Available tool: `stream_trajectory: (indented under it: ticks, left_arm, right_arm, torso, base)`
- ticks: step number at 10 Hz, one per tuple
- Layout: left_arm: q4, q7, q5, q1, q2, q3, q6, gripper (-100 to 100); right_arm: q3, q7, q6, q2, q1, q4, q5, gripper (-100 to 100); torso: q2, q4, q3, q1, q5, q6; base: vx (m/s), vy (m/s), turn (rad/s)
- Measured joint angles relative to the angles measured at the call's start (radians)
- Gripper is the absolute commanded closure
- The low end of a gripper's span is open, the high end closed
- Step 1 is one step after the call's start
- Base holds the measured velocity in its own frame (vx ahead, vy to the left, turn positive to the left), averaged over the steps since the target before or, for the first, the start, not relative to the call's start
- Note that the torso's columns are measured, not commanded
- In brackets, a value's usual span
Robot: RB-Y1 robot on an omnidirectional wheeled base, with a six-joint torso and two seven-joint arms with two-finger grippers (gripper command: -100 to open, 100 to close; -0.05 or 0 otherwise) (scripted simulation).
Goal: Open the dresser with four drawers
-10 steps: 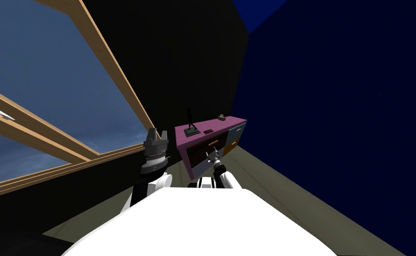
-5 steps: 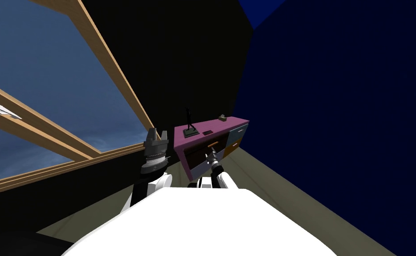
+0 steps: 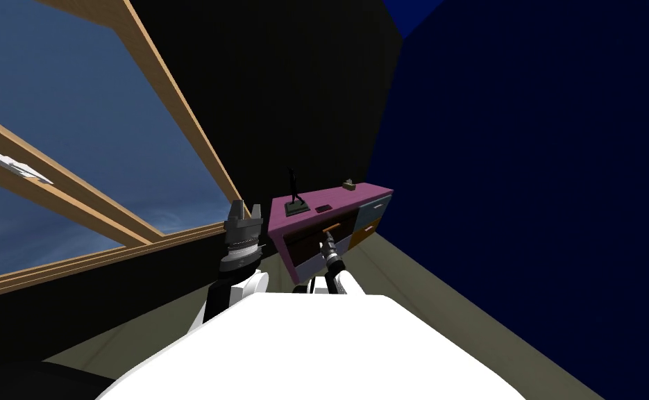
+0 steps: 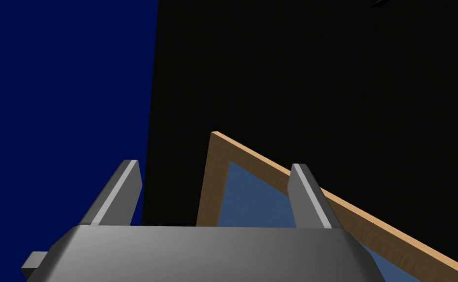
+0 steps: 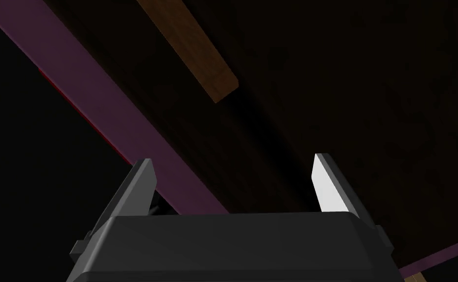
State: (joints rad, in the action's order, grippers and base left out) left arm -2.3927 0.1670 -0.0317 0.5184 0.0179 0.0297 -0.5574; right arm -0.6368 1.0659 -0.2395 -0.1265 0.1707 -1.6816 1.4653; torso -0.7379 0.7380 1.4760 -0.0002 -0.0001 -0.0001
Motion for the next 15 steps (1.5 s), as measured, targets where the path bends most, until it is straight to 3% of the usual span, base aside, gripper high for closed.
stream_trajectory:
  ticks: [3, 5, 12, 15]
  left_arm:
    - [0.000, 0.000, 0.000, 0.000, 0.000, 0.000, 0.000, 0]
    - [0.000, 0.000, 0.000, 0.000, 0.000, 0.000, 0.000, 0]
    - [0.000, 0.000, 0.000, 0.000, 0.000, 0.000, 0.000, 0]
    - [0.000, 0.000, 0.000, 0.000, 0.000, 0.000, 0.000, 0]
  right_arm:
    - [-0.029, 0.076, -0.037, 0.004, -0.021, 0.034, 0.042, -100]
    - [-0.058, 0.130, -0.069, 0.008, -0.045, 0.077, 0.102, -100]
    - [-0.133, 0.298, -0.156, 0.010, -0.088, 0.165, 0.275, -100]
    - [-0.152, 0.340, -0.180, 0.003, -0.100, 0.187, 0.321, -100]
  torso:
    - [0.000, 0.000, 0.000, 0.001, 0.000, 0.000]
    - [0.000, 0.000, 0.000, -0.001, 0.000, 0.000]
    - [0.000, 0.000, 0.000, -0.001, 0.000, 0.000]
    - [-0.001, 0.000, -0.001, 0.003, 0.001, 0.000]
  base:
    - [0.044, -0.062, 0.077]
    - [0.042, -0.080, 0.089]
    - [0.041, -0.068, 0.076]
    - [0.001, -0.032, 0.135]
